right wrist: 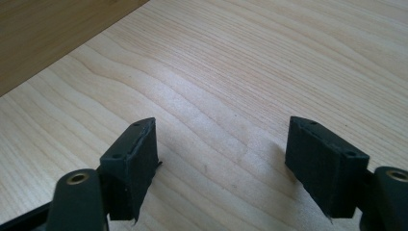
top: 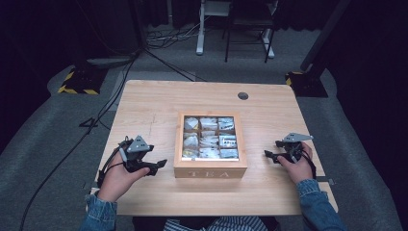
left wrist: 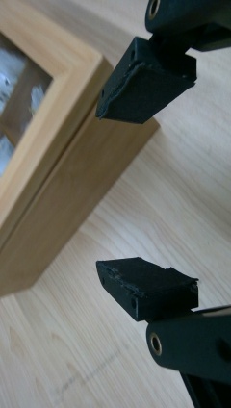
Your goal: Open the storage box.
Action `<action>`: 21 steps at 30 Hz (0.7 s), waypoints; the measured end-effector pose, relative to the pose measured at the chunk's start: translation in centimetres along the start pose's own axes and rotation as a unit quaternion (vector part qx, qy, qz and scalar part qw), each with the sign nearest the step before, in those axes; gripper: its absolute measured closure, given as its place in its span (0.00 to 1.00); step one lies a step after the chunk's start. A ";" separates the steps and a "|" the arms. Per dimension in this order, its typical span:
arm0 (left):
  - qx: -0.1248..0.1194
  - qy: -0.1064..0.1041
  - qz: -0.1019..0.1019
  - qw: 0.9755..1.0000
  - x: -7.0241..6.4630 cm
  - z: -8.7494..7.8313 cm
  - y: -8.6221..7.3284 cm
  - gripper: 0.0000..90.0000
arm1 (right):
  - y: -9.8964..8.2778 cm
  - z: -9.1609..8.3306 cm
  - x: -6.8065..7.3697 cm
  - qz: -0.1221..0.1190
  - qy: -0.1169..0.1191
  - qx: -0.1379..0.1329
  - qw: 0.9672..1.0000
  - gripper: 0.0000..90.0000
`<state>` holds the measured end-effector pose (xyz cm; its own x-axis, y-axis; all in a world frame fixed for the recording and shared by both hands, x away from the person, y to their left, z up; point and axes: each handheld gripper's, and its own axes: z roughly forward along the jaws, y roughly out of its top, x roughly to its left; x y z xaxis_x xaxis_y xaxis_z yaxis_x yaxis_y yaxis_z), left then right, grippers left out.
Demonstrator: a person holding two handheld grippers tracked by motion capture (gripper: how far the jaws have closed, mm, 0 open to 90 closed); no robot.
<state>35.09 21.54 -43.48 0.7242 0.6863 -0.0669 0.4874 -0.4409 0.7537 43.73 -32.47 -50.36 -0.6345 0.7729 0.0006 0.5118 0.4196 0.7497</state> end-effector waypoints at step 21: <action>0.000 -0.087 0.021 0.996 -2.8 2.0 0.9 0.25 | 0.0 0.0 0.0 0.000 0.000 0.000 1.000 0.30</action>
<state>34.47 18.04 -43.93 0.8180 0.5559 -0.1478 0.4547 -0.4676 0.7580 43.73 -32.48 -50.36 -0.6345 0.7729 0.0011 0.5120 0.4192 0.7498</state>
